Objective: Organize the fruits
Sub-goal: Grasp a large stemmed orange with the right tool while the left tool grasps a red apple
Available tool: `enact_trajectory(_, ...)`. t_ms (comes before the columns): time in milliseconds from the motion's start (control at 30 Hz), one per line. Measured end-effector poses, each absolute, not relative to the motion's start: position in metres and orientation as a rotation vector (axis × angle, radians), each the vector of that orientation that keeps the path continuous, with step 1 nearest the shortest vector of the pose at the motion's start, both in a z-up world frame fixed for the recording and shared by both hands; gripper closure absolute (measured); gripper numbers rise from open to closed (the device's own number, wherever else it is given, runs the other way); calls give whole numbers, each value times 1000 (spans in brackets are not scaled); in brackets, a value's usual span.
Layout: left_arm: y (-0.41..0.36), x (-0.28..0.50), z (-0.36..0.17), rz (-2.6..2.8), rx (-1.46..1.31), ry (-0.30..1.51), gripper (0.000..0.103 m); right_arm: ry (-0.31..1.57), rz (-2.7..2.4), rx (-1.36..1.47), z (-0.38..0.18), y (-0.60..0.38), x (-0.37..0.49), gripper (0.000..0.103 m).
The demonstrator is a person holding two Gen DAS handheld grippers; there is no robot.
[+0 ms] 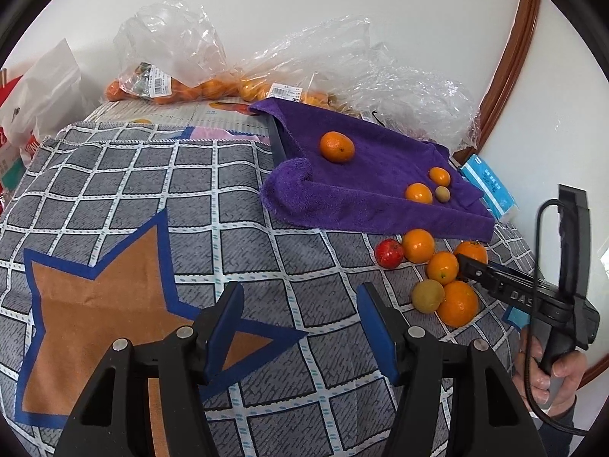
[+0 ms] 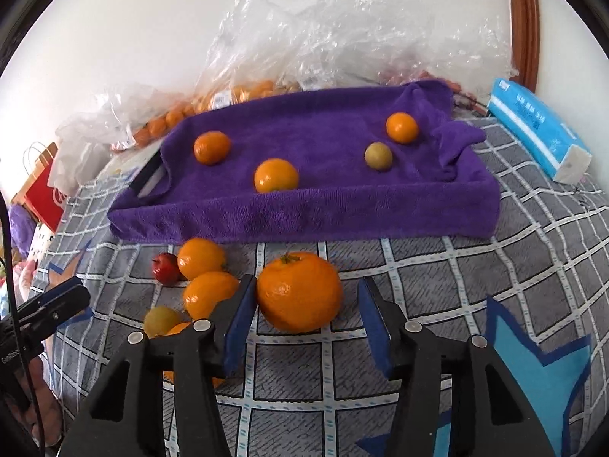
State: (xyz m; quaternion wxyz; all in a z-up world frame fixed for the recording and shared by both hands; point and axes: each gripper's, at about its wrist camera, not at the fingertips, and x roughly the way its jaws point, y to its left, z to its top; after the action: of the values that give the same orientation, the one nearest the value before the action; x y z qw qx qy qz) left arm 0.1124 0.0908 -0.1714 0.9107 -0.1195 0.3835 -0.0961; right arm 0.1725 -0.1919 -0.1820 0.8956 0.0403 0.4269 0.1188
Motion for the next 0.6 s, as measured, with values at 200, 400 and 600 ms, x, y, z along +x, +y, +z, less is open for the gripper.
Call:
enact_trajectory(200, 62, 123, -161, -228, -202, 835, 45, 881, 241, 45, -182, -195, 172, 60)
enact_trajectory(400, 25, 152, -163, -295, -101, 866, 52, 813, 170, 59, -175, -225, 165, 60)
enact_trajectory(600, 14, 173, -175, -342, -99, 909, 63, 786, 159, 102, -175, -243, 162, 60)
